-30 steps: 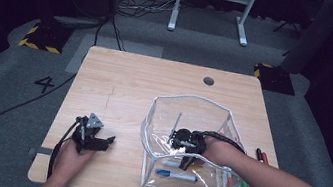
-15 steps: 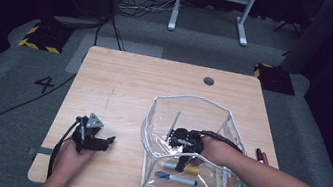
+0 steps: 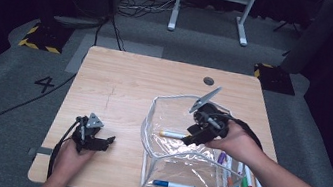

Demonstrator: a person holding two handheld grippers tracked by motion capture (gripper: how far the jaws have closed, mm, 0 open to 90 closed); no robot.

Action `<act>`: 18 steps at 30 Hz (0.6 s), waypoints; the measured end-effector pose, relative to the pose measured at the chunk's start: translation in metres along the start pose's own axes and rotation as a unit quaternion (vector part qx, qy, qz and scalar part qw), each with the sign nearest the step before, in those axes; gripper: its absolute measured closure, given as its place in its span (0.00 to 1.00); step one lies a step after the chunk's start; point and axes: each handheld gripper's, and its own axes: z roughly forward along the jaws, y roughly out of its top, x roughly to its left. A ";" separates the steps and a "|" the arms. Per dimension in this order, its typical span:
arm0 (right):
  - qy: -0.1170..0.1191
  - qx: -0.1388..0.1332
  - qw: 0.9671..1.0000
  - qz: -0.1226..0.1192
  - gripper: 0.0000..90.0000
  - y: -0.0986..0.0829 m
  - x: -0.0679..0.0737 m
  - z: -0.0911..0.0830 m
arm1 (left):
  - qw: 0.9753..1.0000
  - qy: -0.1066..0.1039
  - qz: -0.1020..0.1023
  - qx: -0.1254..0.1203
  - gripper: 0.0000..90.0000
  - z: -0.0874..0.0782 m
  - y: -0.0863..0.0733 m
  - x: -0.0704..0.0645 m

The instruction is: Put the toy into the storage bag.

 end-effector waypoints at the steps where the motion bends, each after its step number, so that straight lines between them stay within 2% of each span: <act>1: -0.007 -0.016 1.000 0.004 0.56 -0.003 0.000 -0.010 | 1.000 0.000 0.000 0.000 0.25 0.000 0.000 0.000; 5: -0.034 -0.070 0.997 0.013 0.56 -0.023 -0.002 -0.046 | 1.000 0.000 -0.001 0.000 0.25 0.000 0.000 0.000; 10: -0.054 -0.116 0.991 0.049 0.56 -0.055 -0.014 -0.082 | 1.000 0.000 -0.001 0.000 0.25 0.000 0.000 0.000; 12: -0.068 -0.132 0.987 0.063 0.56 -0.070 -0.019 -0.094 | 1.000 0.000 -0.001 0.000 0.25 0.000 0.000 0.000; 14: -0.072 -0.146 0.984 0.078 0.56 -0.082 -0.025 -0.104 | 1.000 0.001 0.000 0.000 0.25 0.000 0.000 0.000; 15: -0.080 -0.154 0.981 0.087 0.56 -0.091 -0.029 -0.110 | 1.000 0.002 0.001 0.000 0.25 0.000 0.000 0.000; 18: -0.098 -0.163 0.976 0.107 0.56 -0.113 -0.037 -0.121 | 1.000 0.002 0.001 0.000 0.25 0.000 0.000 0.000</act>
